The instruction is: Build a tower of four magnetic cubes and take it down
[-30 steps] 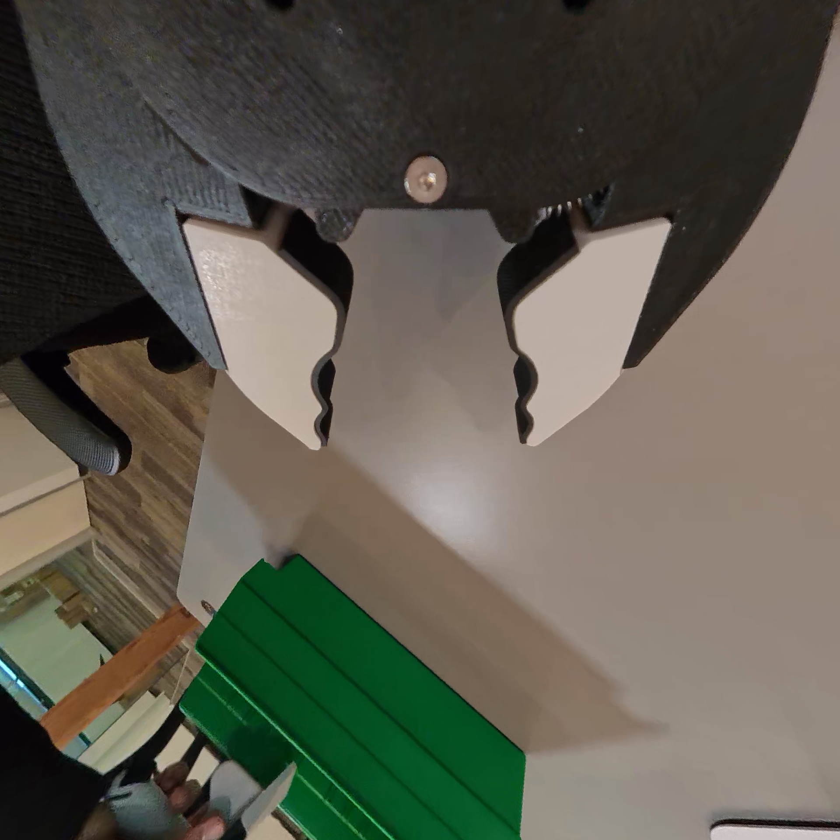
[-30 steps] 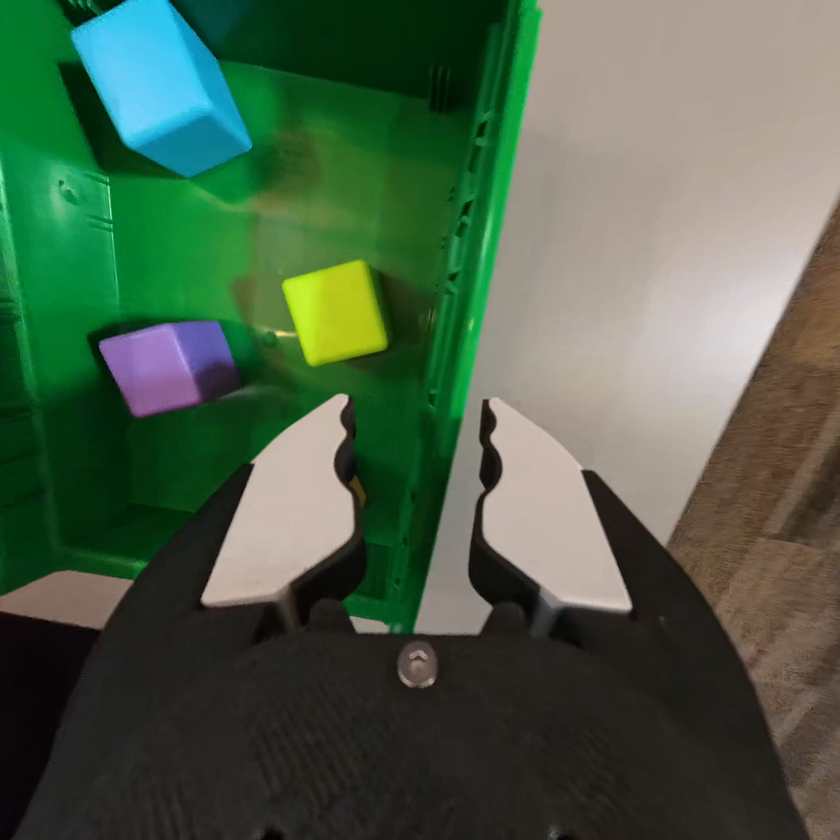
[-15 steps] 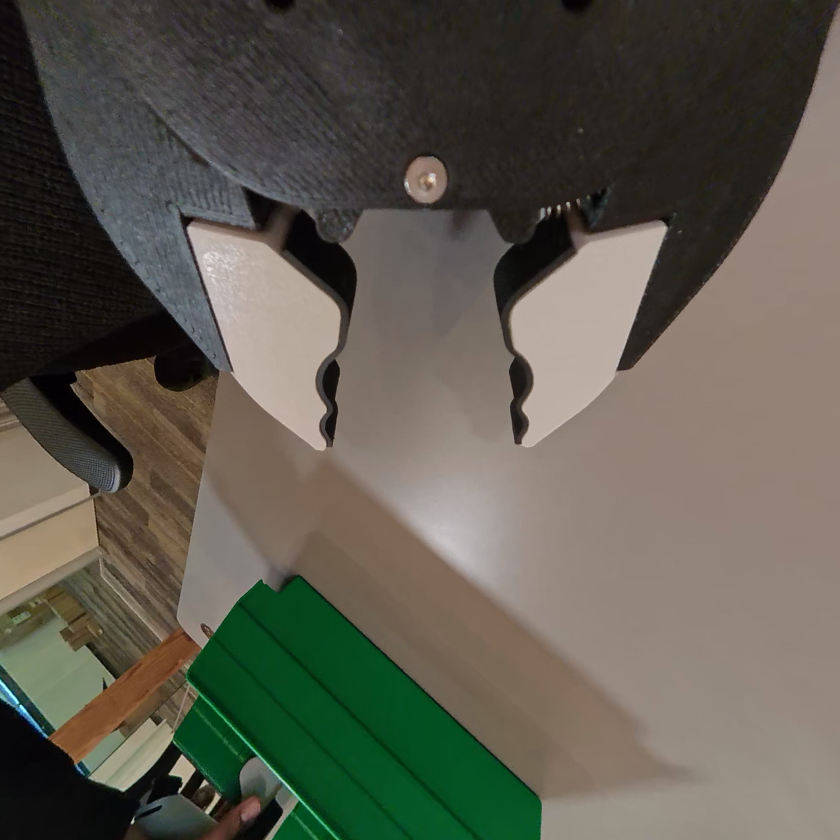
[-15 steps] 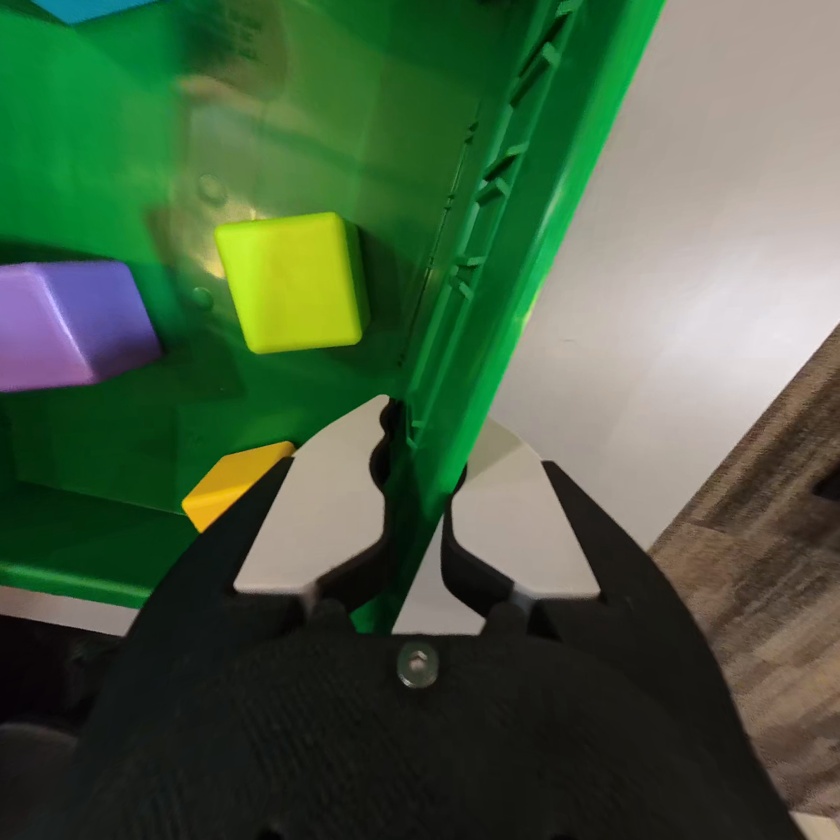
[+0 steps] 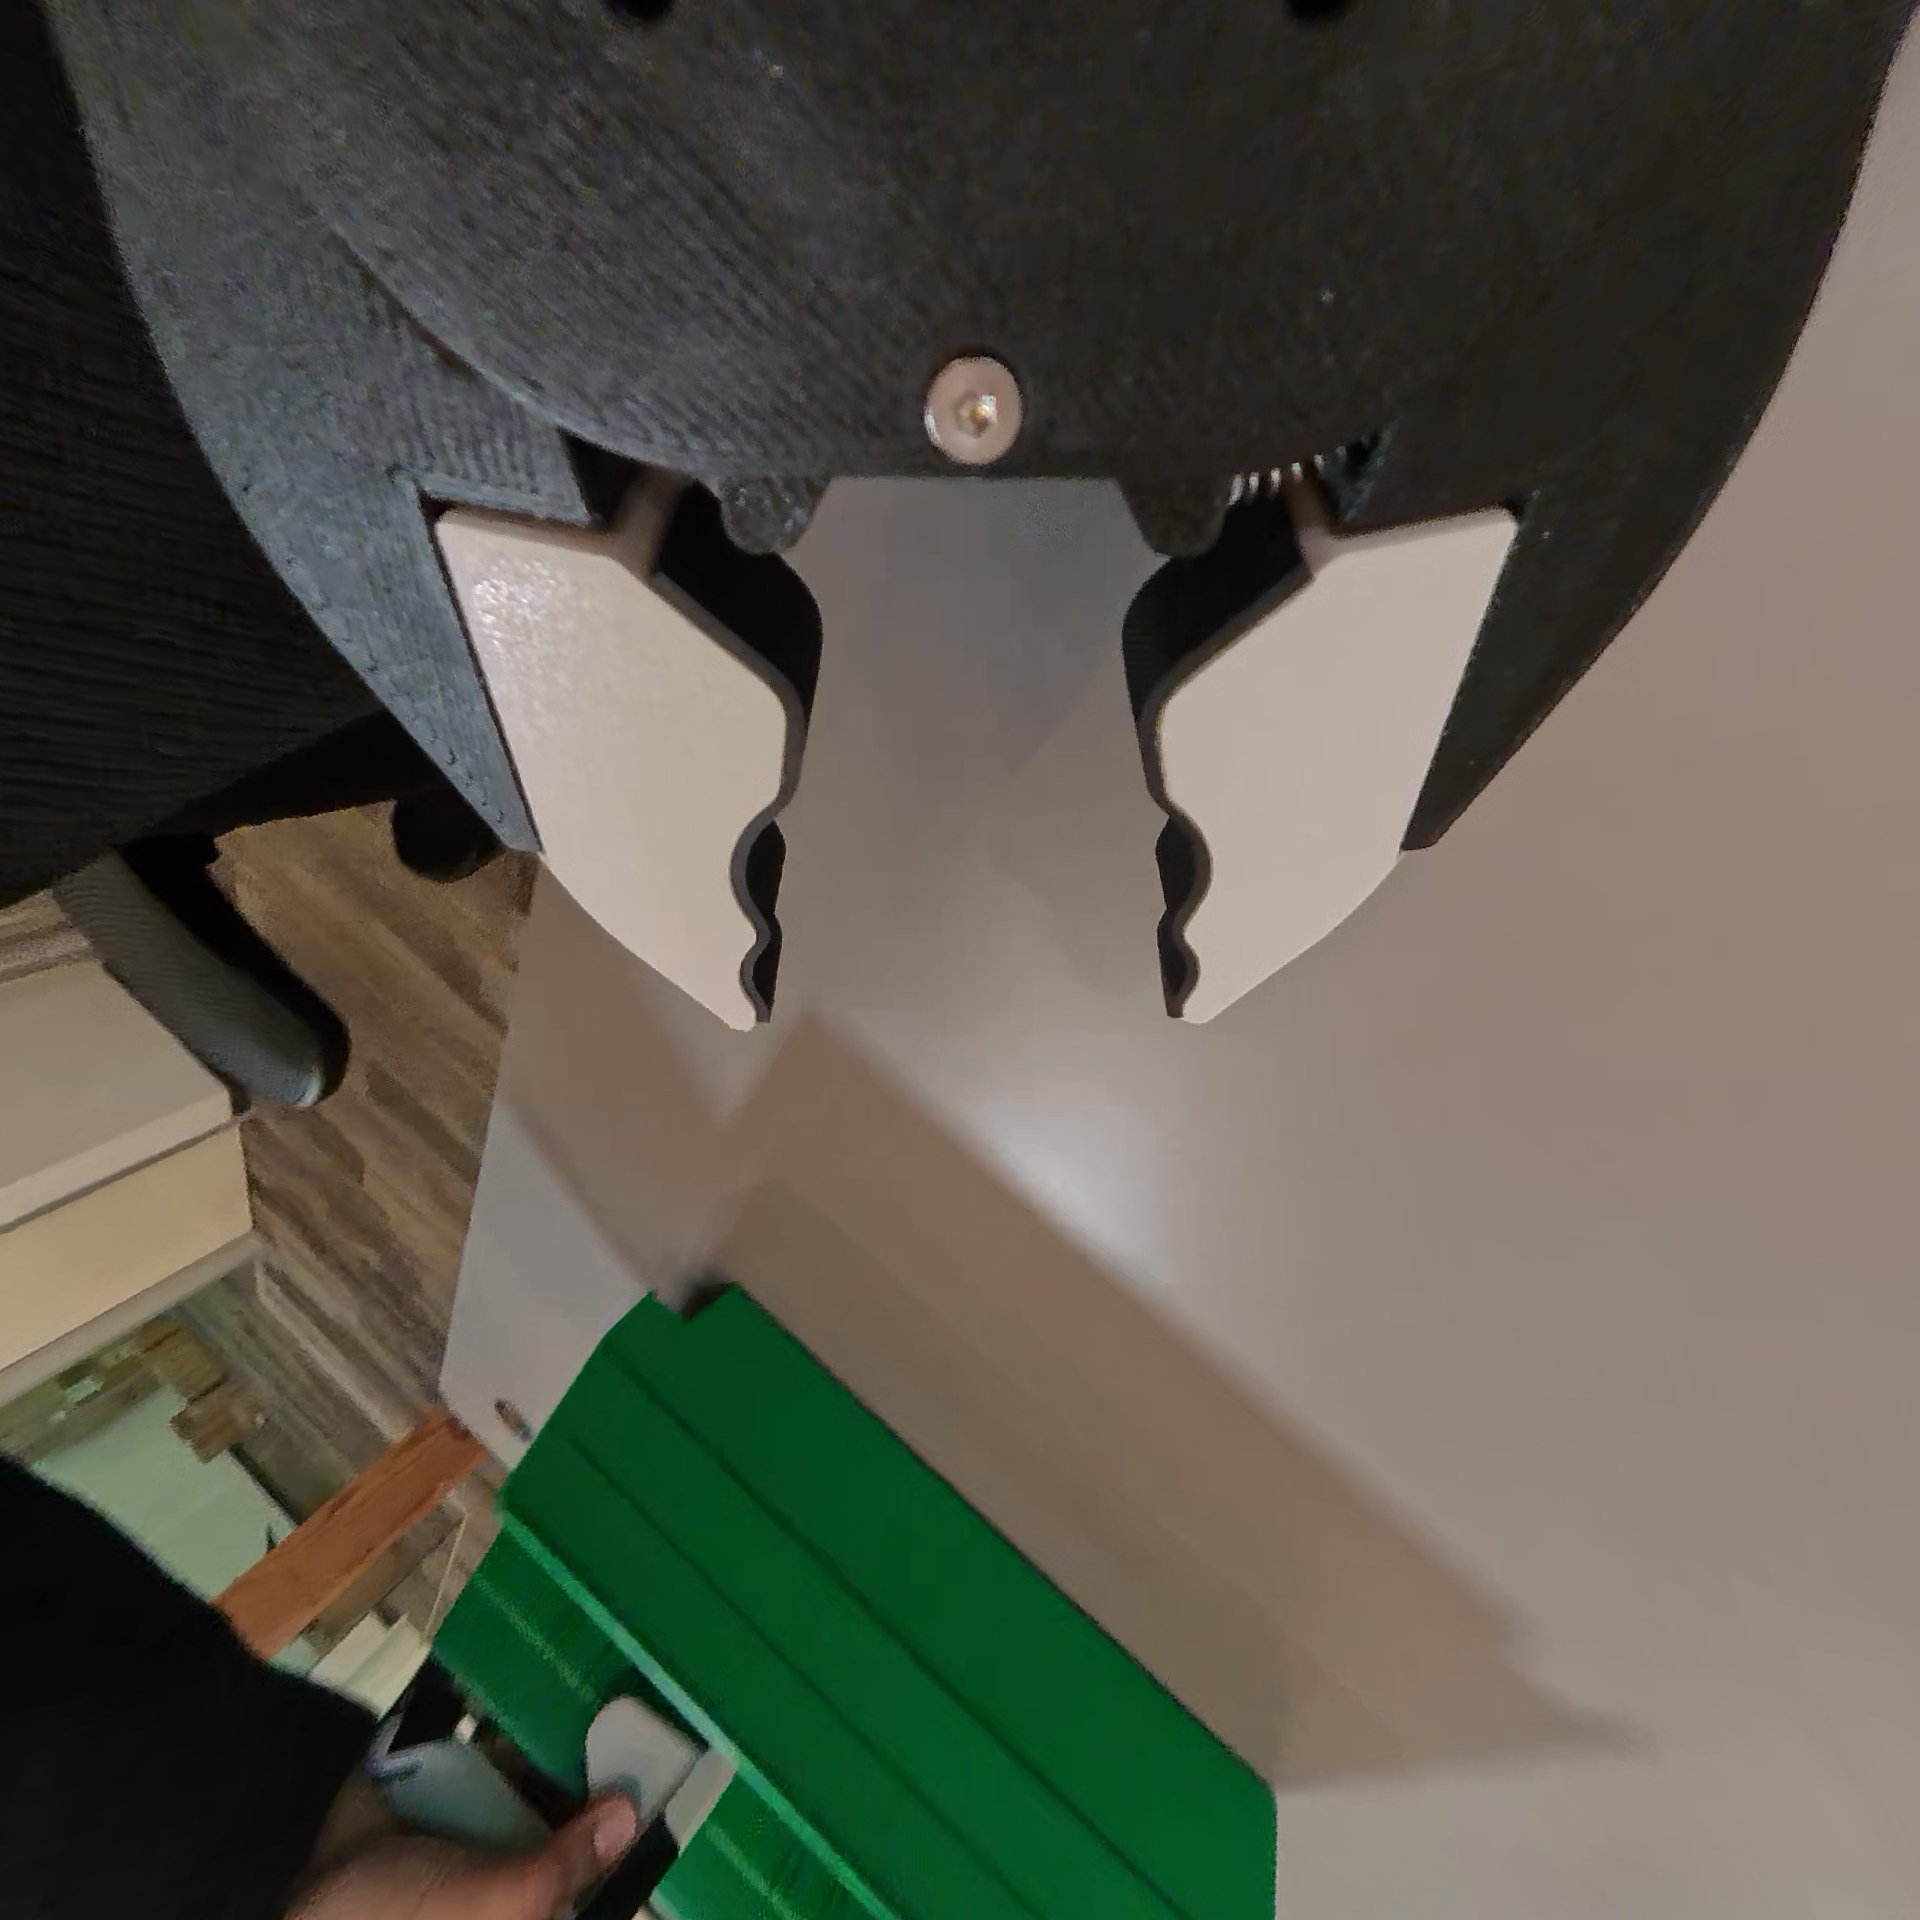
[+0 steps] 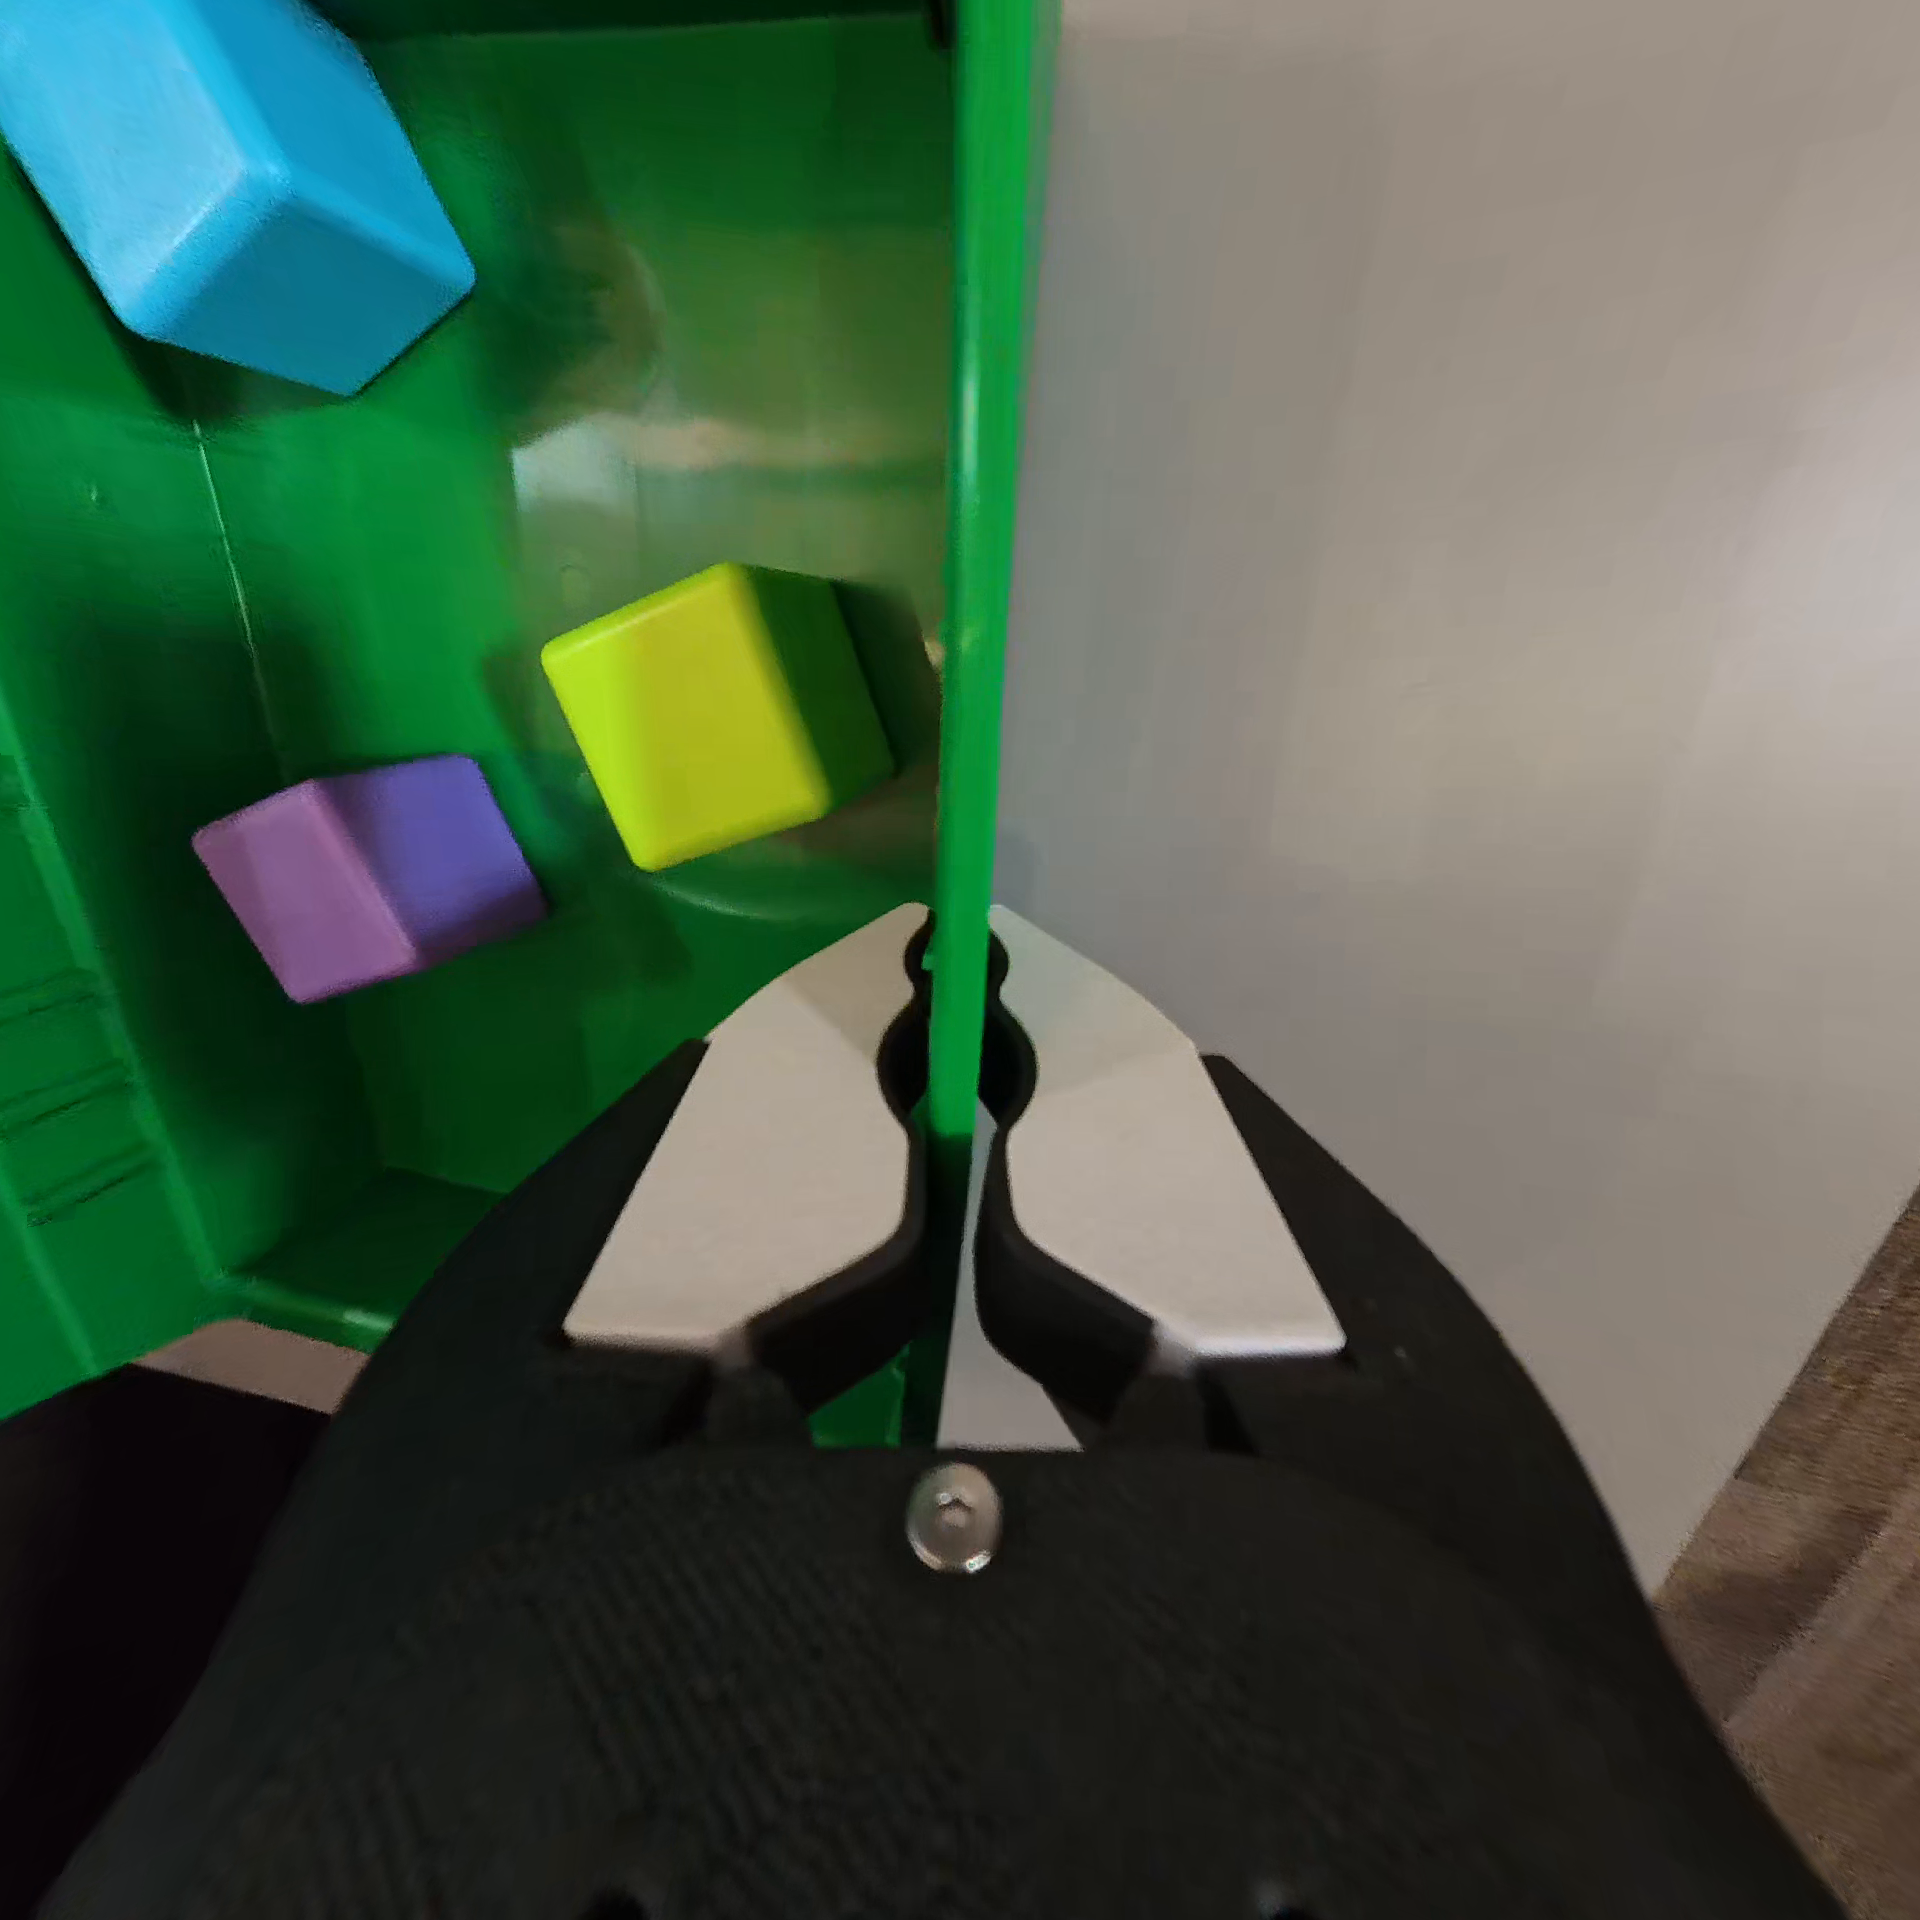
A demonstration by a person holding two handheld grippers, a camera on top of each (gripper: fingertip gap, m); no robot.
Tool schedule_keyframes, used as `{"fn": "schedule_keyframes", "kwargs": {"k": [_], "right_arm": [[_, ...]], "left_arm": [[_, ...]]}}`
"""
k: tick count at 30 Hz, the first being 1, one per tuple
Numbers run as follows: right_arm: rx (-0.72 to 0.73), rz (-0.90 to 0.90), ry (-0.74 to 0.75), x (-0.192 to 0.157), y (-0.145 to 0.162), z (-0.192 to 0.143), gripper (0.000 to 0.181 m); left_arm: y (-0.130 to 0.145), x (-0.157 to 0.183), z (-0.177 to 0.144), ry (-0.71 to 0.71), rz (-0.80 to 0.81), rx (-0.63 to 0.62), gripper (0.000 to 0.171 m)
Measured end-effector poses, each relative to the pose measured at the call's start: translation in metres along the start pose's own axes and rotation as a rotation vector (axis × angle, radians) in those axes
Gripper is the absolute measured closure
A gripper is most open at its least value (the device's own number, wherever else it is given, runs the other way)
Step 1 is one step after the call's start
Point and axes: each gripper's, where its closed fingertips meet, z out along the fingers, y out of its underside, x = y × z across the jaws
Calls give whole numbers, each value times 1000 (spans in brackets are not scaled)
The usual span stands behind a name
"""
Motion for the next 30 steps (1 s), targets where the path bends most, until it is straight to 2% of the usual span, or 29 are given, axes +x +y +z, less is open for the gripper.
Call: {"fn": "schedule_keyframes", "kwargs": {"k": [4,7,9,13,15,16,19,22,26,30], "right_arm": [[-20,17,-5,-12,5,-6,177],[-1,-17,19,-22,2,-11,176],[-2,-28,19,-31,1,-11,176],[-17,-26,-1,-61,2,-2,176],[-16,-47,-5,-81,-2,3,176],[-17,-59,-8,-91,-4,5,176],[-22,-90,-35,-123,-8,12,176],[-27,-113,-61,-152,-10,19,176],[-15,-155,-61,-183,-14,22,176],[-2,-182,-43,-207,-17,26,175]], "left_arm": [[-19,16,-22,-33,-2,89,99],[-25,11,-63,-188,67,157,100],[-23,-2,-102,-346,100,181,97],[-18,-46,-209,-812,125,278,100],[-22,-61,-247,-949,164,317,101],[-21,-68,-254,-977,184,297,99],[-2,-98,-242,-959,202,96,87],[9,-128,-226,-964,248,-37,94],[25,-140,-195,-859,249,-184,133],[25,-145,-203,-924,307,-217,145]]}}
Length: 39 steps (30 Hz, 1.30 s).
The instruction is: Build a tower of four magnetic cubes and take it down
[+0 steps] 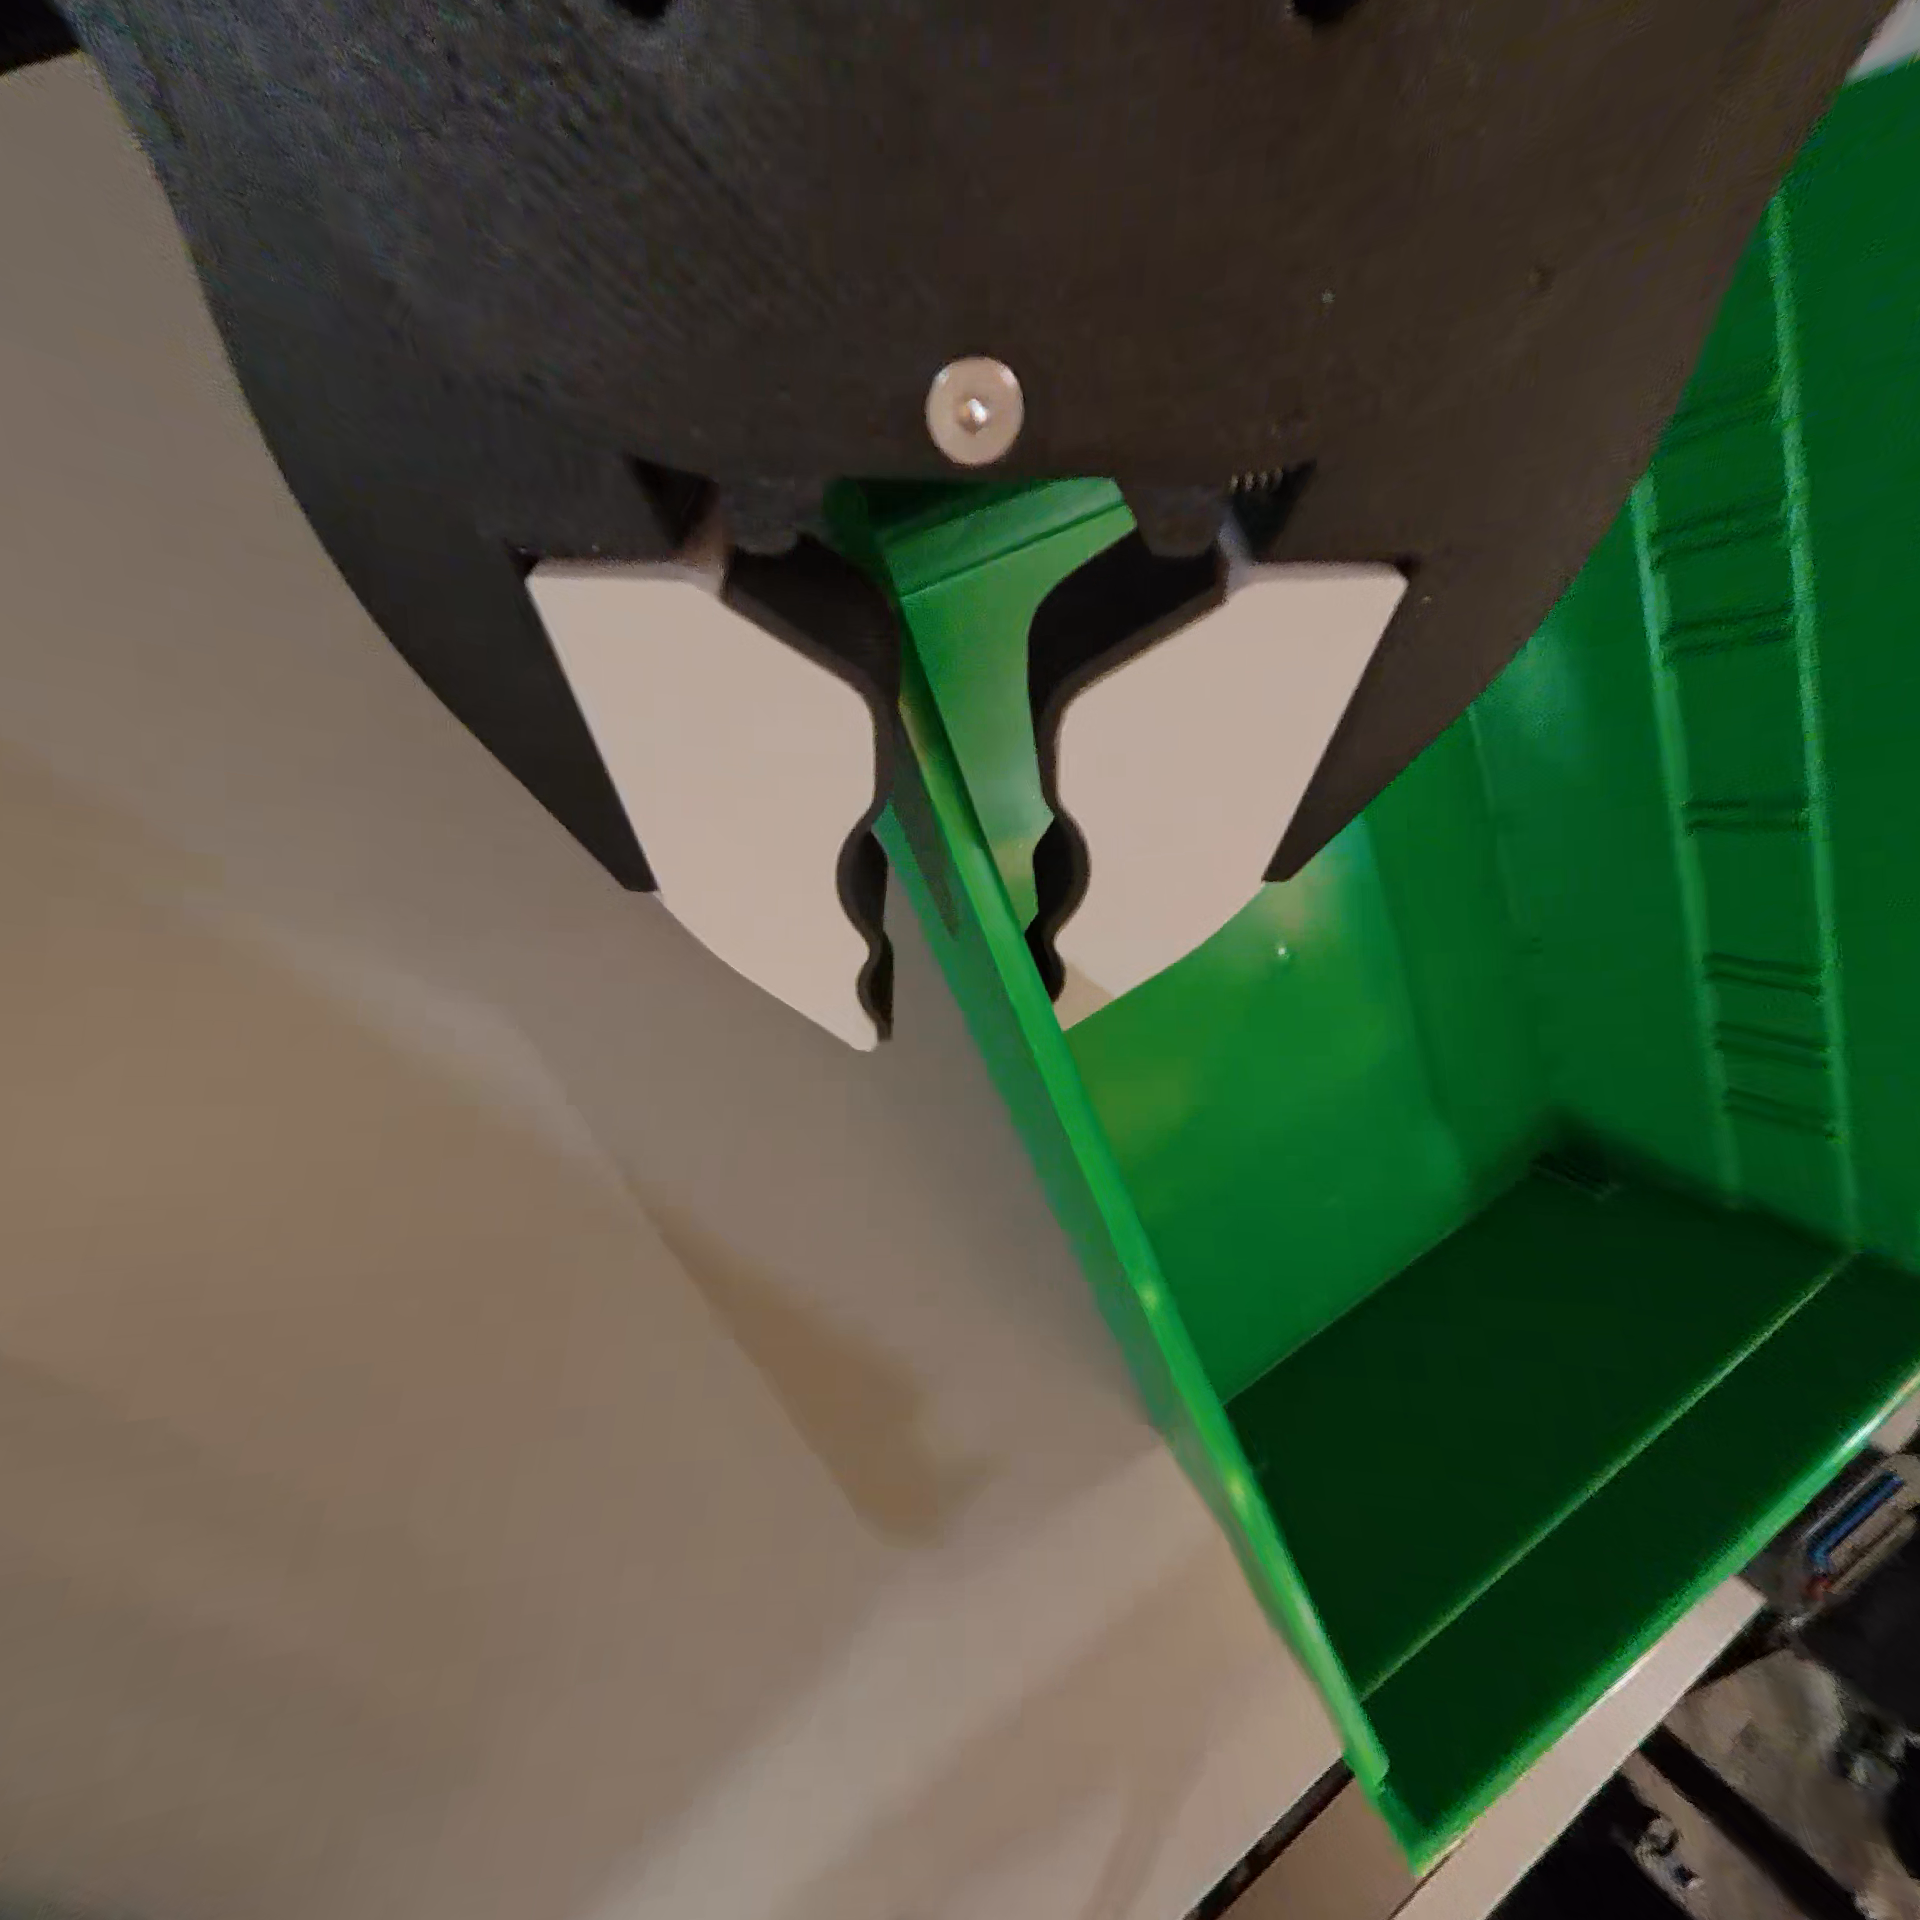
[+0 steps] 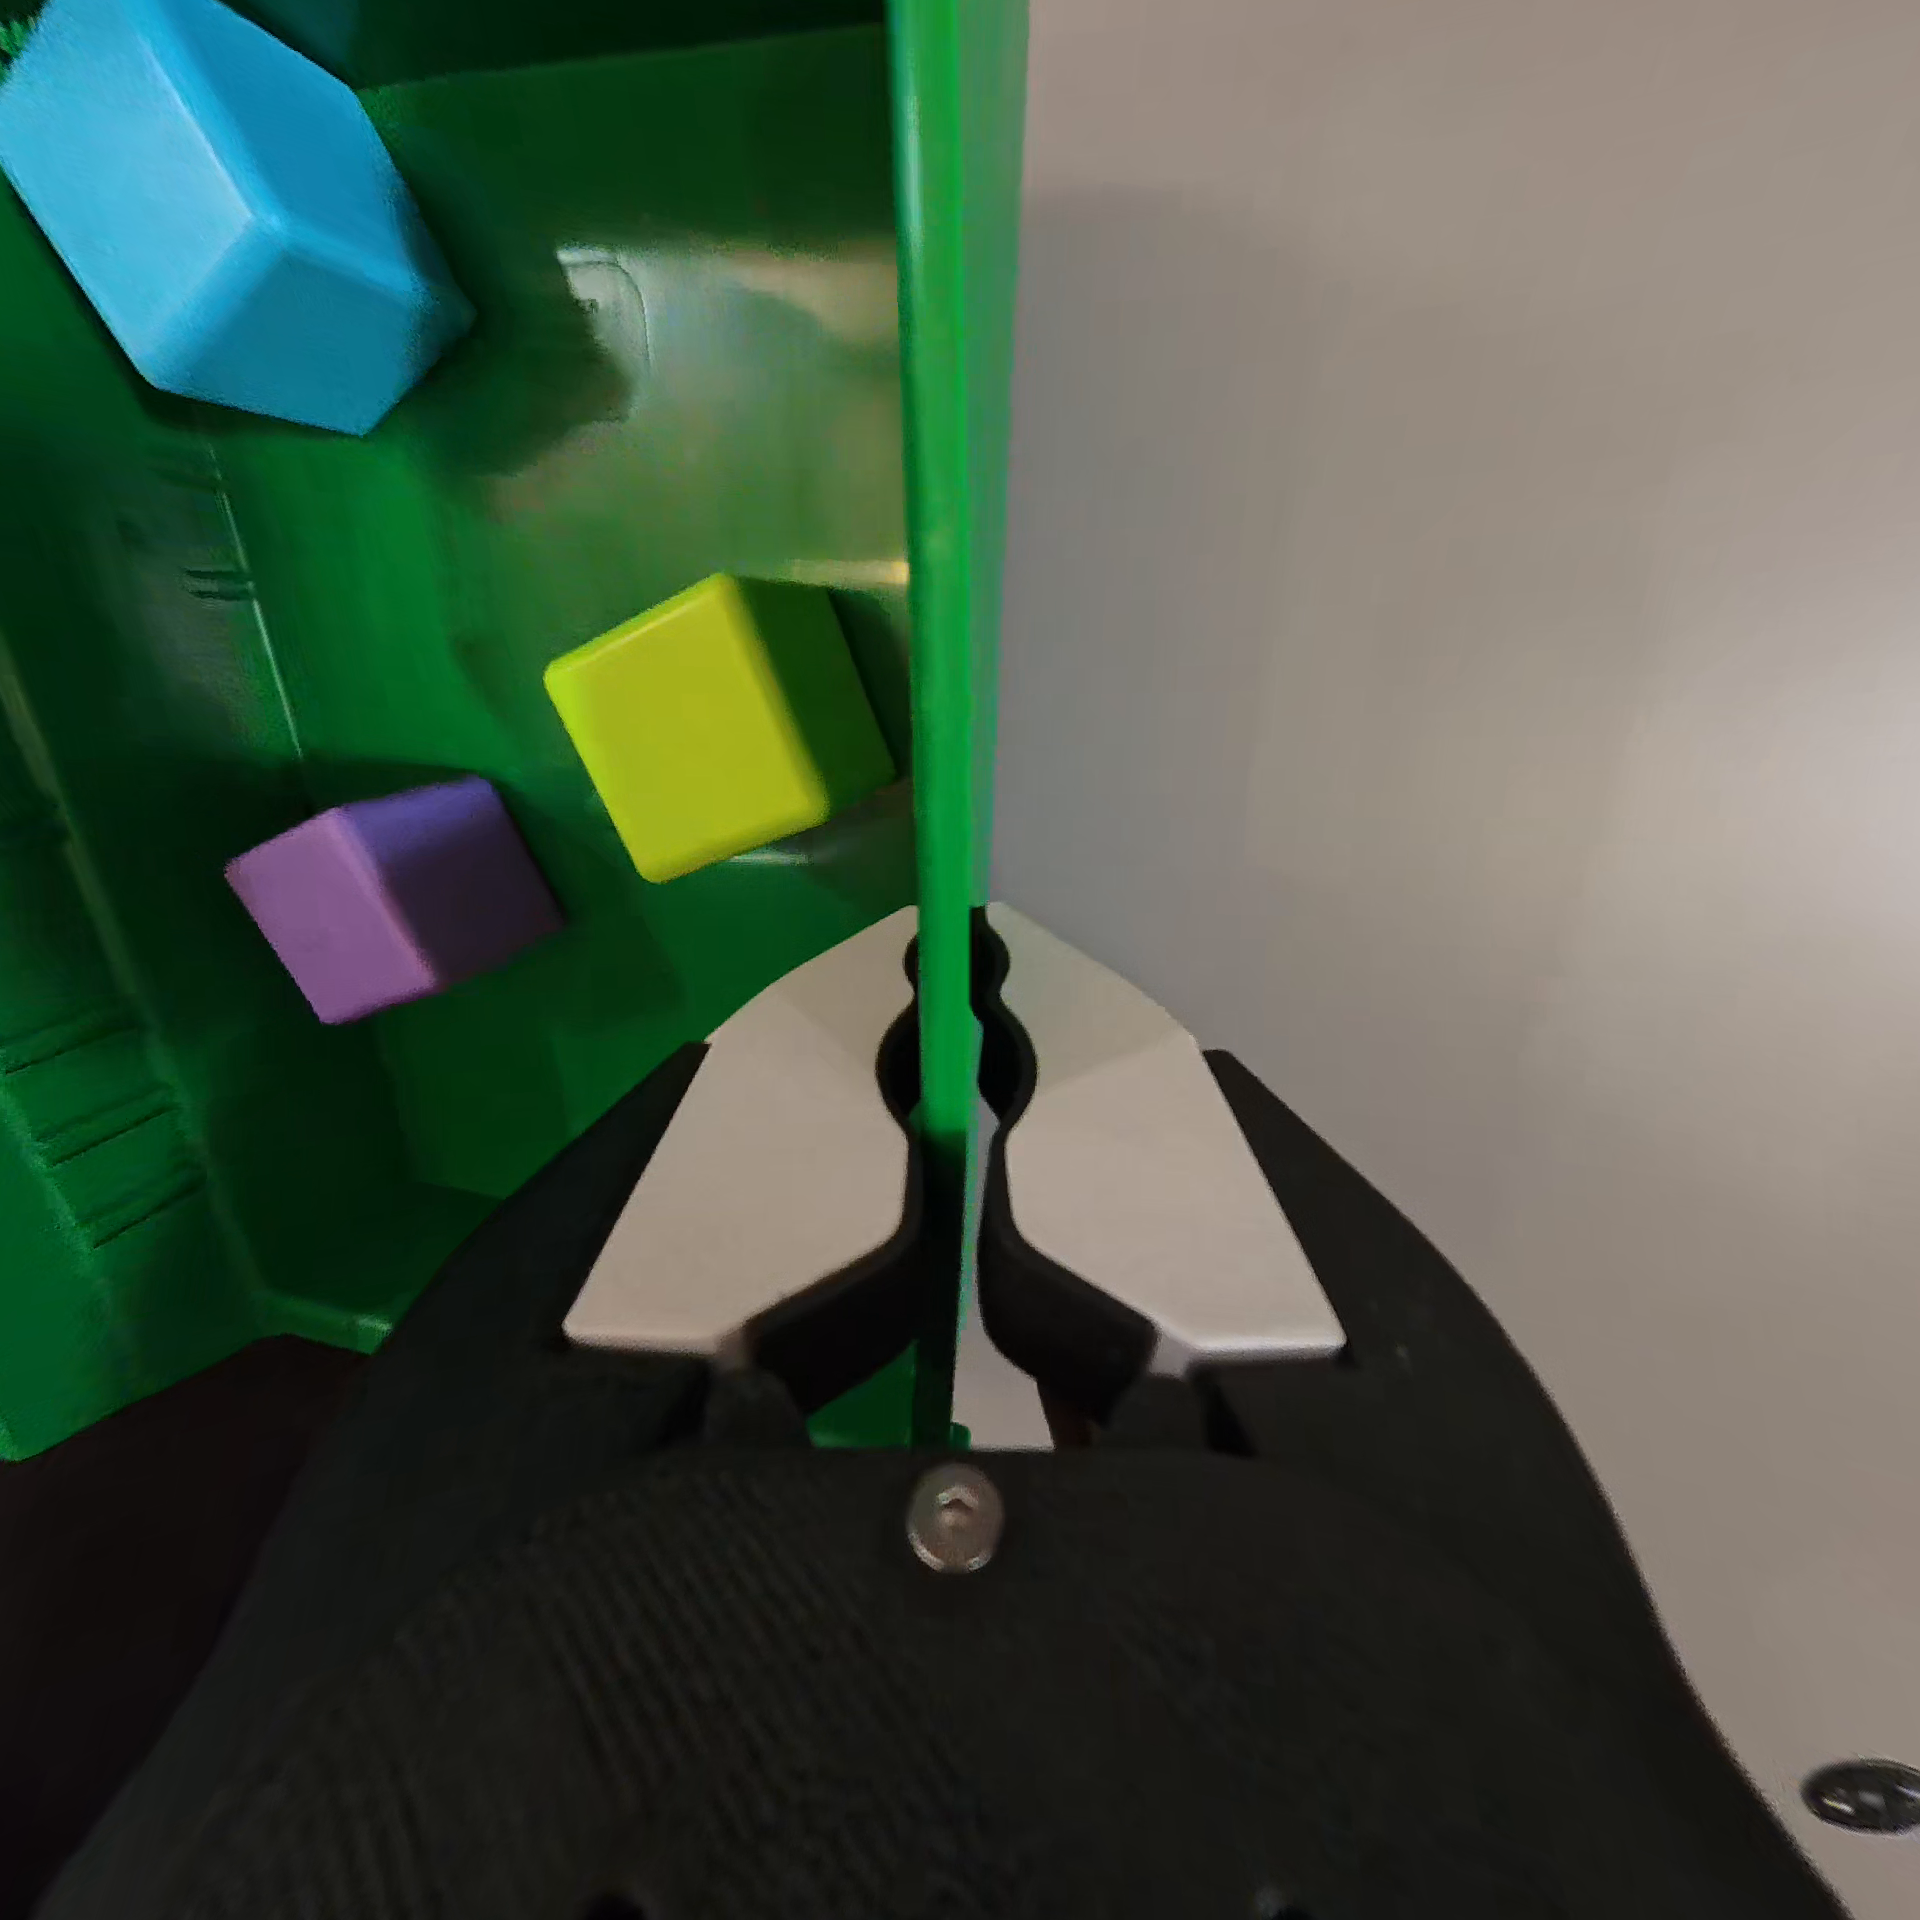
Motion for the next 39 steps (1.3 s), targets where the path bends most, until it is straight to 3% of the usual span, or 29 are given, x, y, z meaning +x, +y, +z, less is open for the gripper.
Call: {"fn": "schedule_keyframes", "kwargs": {"k": [2,7,14,19,27,33,36,39], "right_arm": [[-5,-9,9,-9,-2,5,175],[-58,-25,28,-25,-8,16,176],[-73,-32,52,-72,-15,30,176],[-163,-39,44,-135,-16,57,177],[-110,-138,-30,-290,-68,103,175],[-33,-149,-96,-396,-101,130,172],[10,-244,-100,-427,-105,128,159],[33,-348,-78,-433,-103,115,159]], "left_arm": [[6,-13,-1,-57,3,-15,157],[4,-42,-21,54,-142,34,164],[10,-95,-80,-107,-215,108,164],[12,-123,-135,-230,-217,144,164],[23,-155,-216,-406,-280,240,164],[36,-159,-234,-455,-304,240,164],[42,-155,-233,-449,-306,234,164],[46,-150,-231,-429,-313,237,164]]}}
